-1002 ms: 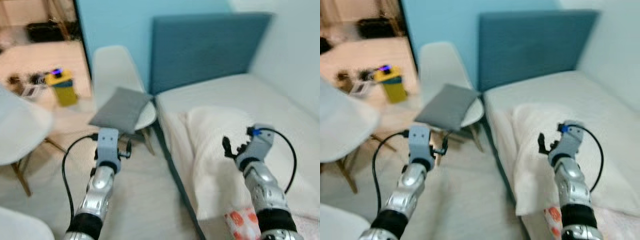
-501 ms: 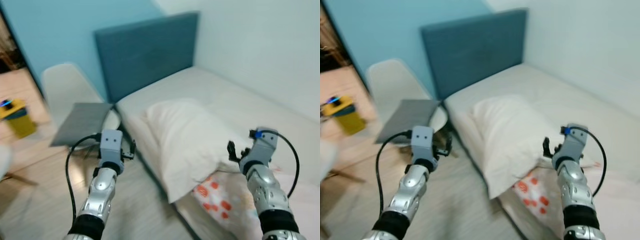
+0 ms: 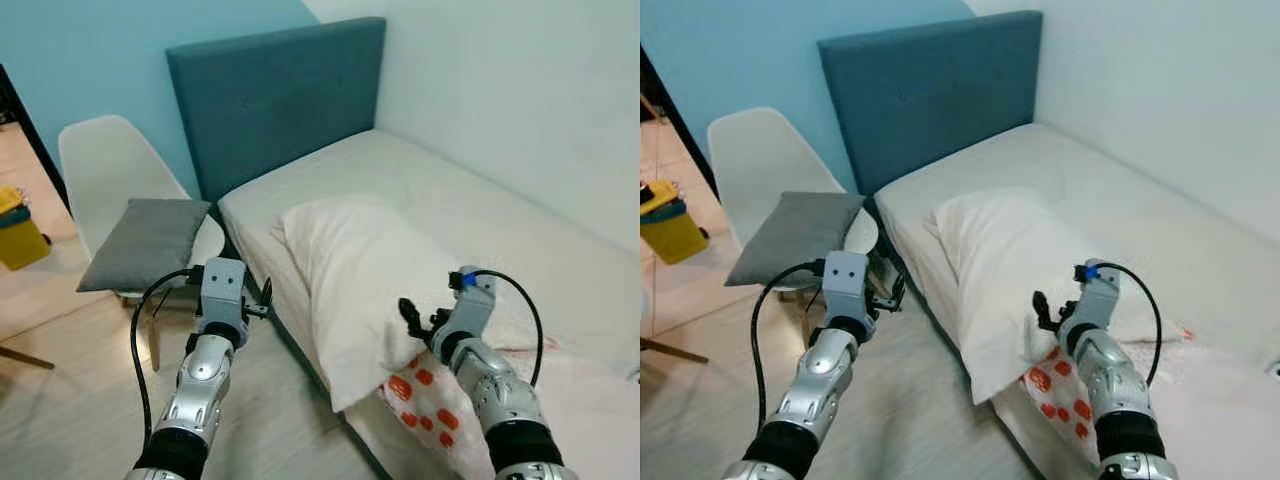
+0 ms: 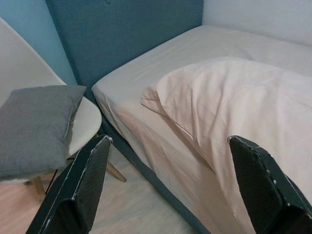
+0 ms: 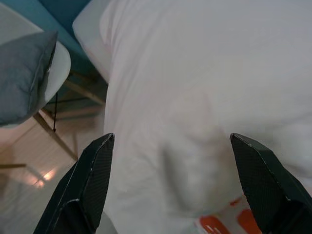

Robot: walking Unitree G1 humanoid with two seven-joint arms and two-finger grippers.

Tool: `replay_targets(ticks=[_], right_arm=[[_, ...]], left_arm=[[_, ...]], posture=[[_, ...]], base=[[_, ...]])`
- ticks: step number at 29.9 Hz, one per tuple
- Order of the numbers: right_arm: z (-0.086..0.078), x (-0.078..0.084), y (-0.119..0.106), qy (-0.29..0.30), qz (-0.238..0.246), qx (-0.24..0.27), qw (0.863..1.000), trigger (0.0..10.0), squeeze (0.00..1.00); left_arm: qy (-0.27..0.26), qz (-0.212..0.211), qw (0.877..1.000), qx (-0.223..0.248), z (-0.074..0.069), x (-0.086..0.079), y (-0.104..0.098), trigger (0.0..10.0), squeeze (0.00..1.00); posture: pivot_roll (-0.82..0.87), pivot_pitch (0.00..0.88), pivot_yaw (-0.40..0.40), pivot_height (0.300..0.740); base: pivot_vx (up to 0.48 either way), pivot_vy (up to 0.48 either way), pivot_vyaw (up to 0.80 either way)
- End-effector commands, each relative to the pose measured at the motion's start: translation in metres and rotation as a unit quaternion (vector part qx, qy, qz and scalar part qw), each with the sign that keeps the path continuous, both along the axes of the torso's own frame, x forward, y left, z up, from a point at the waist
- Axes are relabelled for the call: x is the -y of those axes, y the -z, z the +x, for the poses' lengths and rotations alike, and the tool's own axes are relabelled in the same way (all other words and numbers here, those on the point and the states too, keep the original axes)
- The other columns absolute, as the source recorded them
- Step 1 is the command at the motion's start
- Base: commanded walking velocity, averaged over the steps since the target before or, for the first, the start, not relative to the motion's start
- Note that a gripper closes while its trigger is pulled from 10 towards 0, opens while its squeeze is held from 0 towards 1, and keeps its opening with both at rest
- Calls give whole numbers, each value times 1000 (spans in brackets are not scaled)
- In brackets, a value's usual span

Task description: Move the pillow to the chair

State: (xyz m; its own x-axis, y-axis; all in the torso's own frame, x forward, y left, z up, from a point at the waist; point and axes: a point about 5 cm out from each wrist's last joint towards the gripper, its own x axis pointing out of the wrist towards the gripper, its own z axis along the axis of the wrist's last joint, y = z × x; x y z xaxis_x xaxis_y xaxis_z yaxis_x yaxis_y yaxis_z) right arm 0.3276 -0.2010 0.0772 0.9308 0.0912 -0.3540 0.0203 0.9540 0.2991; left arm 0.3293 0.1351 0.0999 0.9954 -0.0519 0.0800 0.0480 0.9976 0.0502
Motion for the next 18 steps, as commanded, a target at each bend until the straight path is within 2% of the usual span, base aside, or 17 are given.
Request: replay_targets(ticks=[1, 5, 9, 11, 13, 18], right_arm=[[-4, -1, 8, -3, 14, -19, 1000, 10000, 0], [-7, 1, 13, 2, 21, -37, 999, 10000, 0], [-8, 6, 15, 17, 20, -46, 999, 10000, 0], [-9, 14, 17, 42, 13, -60, 997, 10000, 0], [-9, 14, 17, 42, 13, -60, 997, 10000, 0], [-10, 28, 16, 85, 13, -65, 994, 10000, 0]], left_arm=[[-3, 5, 1000, -5, -2, -3, 3, 10000, 0], [-5, 4, 1000, -5, -2, -3, 4, 10000, 0], [-6, 3, 1000, -5, -2, -3, 4, 10000, 0], [-5, 2, 1000, -4, -2, -2, 3, 10000, 0], [-5, 2, 1000, -4, -2, -2, 3, 10000, 0], [-7, -2, 1000, -2, -1, -1, 3, 10000, 0]], posture=[[-35, 42, 0, 740], [-36, 43, 0, 740], [-39, 43, 2, 740], [-40, 43, 1, 735], [-40, 43, 1, 735], [-40, 43, 1, 720]], base=[[285, 0, 0], [279, 0, 0], [0, 0, 0], [0, 0, 0], [0, 0, 0], [0, 0, 0]])
